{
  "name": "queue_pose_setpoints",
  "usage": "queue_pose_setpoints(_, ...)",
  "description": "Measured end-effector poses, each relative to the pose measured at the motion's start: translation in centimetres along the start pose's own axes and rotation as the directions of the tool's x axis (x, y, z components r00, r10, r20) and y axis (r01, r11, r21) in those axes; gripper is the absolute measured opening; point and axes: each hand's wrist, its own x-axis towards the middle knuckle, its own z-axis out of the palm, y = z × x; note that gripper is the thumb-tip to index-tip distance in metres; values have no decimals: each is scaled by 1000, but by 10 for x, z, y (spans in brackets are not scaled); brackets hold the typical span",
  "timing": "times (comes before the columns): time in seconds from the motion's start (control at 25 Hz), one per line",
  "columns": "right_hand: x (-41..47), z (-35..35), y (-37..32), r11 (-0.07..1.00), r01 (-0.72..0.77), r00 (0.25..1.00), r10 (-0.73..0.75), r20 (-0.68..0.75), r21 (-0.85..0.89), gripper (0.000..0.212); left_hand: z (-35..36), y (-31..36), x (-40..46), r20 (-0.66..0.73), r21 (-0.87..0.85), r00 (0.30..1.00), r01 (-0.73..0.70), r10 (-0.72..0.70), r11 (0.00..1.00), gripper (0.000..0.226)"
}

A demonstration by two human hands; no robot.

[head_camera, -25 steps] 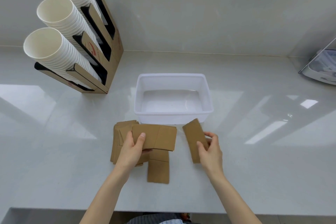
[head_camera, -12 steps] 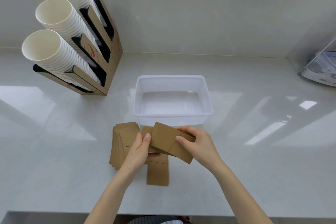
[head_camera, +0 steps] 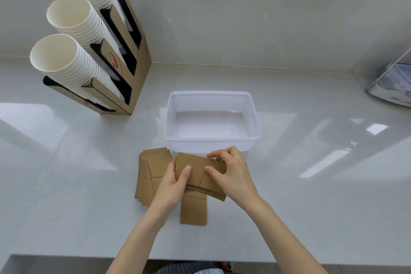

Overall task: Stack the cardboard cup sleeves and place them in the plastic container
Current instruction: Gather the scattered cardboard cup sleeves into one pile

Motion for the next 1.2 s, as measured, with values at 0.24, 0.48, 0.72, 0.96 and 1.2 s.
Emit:
queue_pose_setpoints(0.24, -5, 3, 10, 995, -99, 990, 101, -97, 28, 27, -29, -3, 3, -197, -53, 980, 0, -10, 999, 35)
queue_pose_setpoints(0.48, -26, 53, 22, 885, -219, 945, 297, 136, -411, 74, -46, -4, 4, -291, -110, 957, -18, -14, 994, 20)
queue_pose_setpoints(0.72, -37, 72, 26, 827, -170, 950, 282, 133, -535, 91, -41, -3, 0, -276, -97, 961, -26, -2, 995, 32)
queue_pose_setpoints(0.96, -31, 62, 30, 825, -278, 925, 367, 93, -492, 75, -43, -3, 0, -282, -109, 959, -32, 0, 994, 24)
queue_pose_setpoints(1.2, -31, 60, 29, 843, -319, 914, 394, 95, -433, 53, -46, -1, 2, -292, -91, 956, -18, -10, 996, 25)
